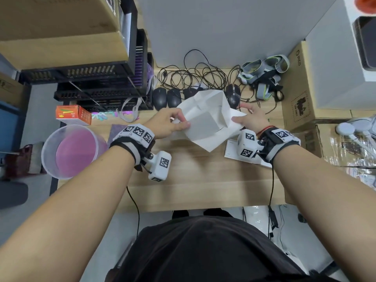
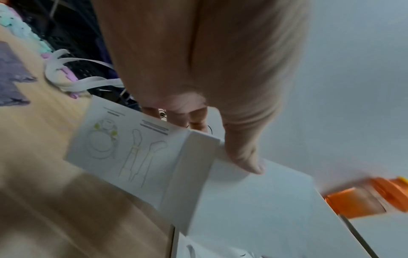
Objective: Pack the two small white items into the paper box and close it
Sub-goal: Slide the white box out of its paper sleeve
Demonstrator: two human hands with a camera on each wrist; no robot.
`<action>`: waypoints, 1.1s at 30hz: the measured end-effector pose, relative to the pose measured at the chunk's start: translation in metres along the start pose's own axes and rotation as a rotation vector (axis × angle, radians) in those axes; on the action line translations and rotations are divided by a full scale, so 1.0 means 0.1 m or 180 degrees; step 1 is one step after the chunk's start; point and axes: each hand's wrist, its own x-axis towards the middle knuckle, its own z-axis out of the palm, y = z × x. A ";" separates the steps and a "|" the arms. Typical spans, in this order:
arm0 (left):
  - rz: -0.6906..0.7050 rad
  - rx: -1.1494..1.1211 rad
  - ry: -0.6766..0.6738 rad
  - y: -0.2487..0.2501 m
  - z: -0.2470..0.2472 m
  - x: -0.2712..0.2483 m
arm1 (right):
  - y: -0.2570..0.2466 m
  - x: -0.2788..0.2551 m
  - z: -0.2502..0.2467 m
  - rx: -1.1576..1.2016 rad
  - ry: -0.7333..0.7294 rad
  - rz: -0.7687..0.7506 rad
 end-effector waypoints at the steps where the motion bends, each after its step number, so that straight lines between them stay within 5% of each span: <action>1: -0.0046 0.0033 0.0072 -0.02 0.00 0.02 | 0.00 -0.01 0.02 0.0024 -0.0007 -0.0015; 7: -0.0315 0.0675 0.0503 -0.02 0.19 0.09 | -0.13 -0.09 0.23 0.0045 -0.0380 -0.0125; 15: -0.0432 0.1237 0.0459 0.16 0.32 0.11 | -0.30 -0.16 0.31 0.0115 -0.0325 -0.0532; 23: -0.0487 -0.0084 0.0761 0.17 0.17 0.18 | -0.35 -0.18 0.33 0.0889 -0.0910 -0.0108; 27: -0.0523 -0.0505 0.0698 0.23 0.17 0.17 | -0.42 -0.27 0.47 0.0979 -0.1124 -0.0303; 33: -0.0567 0.0671 0.0799 0.31 0.24 0.13 | -0.46 -0.28 0.54 0.0801 -0.0935 -0.0815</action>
